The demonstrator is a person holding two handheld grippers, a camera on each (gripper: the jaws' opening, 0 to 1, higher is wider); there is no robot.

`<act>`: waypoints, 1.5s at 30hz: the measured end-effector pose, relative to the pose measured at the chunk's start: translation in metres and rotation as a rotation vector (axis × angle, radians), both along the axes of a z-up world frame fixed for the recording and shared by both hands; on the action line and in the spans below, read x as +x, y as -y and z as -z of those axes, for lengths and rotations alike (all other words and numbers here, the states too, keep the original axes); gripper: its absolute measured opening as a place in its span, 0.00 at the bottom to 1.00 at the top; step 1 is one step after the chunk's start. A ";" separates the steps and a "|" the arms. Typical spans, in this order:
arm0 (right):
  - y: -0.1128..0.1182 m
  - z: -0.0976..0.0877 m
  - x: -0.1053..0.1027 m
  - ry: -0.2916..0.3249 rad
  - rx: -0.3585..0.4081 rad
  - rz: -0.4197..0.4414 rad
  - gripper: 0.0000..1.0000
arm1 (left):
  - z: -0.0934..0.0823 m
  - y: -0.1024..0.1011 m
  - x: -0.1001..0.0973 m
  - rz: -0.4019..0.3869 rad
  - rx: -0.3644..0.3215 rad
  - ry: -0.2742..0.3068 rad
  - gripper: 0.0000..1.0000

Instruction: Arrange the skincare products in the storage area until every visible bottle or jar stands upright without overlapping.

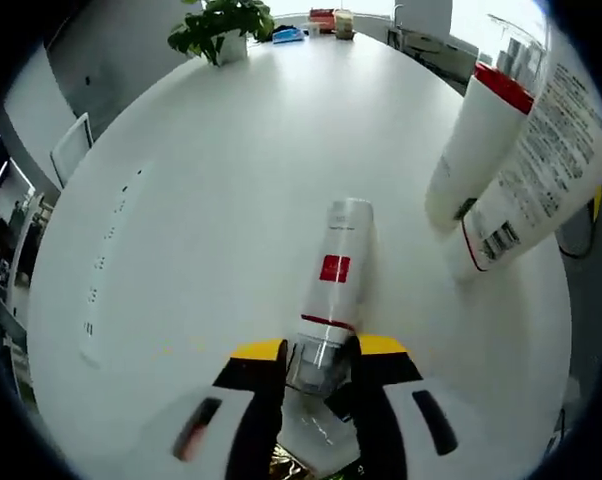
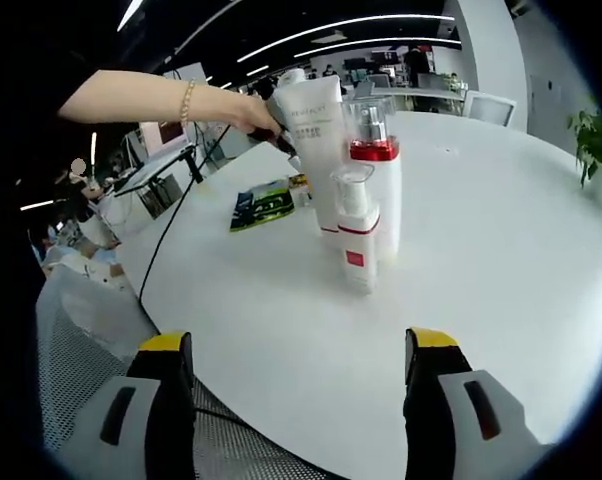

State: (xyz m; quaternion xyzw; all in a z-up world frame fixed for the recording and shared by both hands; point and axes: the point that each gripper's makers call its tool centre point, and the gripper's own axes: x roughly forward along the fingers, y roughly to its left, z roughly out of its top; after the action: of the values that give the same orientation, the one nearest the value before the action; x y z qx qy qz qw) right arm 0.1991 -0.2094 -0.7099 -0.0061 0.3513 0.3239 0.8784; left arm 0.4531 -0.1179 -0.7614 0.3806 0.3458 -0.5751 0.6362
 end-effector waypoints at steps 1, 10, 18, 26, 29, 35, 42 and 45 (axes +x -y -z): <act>0.000 0.000 0.000 -0.001 0.000 0.000 0.87 | 0.000 0.000 -0.001 0.002 0.001 0.000 0.28; -0.002 -0.001 -0.001 0.003 -0.001 -0.007 0.86 | -0.004 -0.003 -0.014 0.013 0.032 -0.030 0.25; -0.008 0.000 -0.004 0.011 -0.002 -0.041 0.86 | -0.038 -0.006 -0.018 -0.093 -0.027 -0.062 0.25; -0.011 0.000 -0.008 0.028 -0.021 -0.084 0.86 | -0.069 -0.013 -0.032 -0.110 -0.034 -0.032 0.25; -0.013 -0.006 -0.007 0.093 -0.059 -0.121 0.86 | -0.083 -0.014 -0.037 -0.167 -0.063 -0.032 0.25; -0.016 -0.005 -0.010 0.092 -0.077 -0.152 0.85 | -0.097 -0.017 -0.044 -0.176 -0.059 -0.010 0.25; -0.015 -0.009 -0.007 0.103 -0.054 -0.133 0.84 | -0.116 -0.017 -0.043 -0.192 -0.081 0.014 0.25; -0.017 -0.008 -0.009 0.105 -0.064 -0.149 0.84 | -0.125 -0.016 -0.045 -0.194 -0.088 0.027 0.25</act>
State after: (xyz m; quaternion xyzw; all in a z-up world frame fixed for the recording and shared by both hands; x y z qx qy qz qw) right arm 0.1903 -0.1924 -0.7017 -0.0771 0.3133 0.3762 0.8686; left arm 0.4084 -0.1024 -0.6368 0.3248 0.3468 -0.5203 0.7096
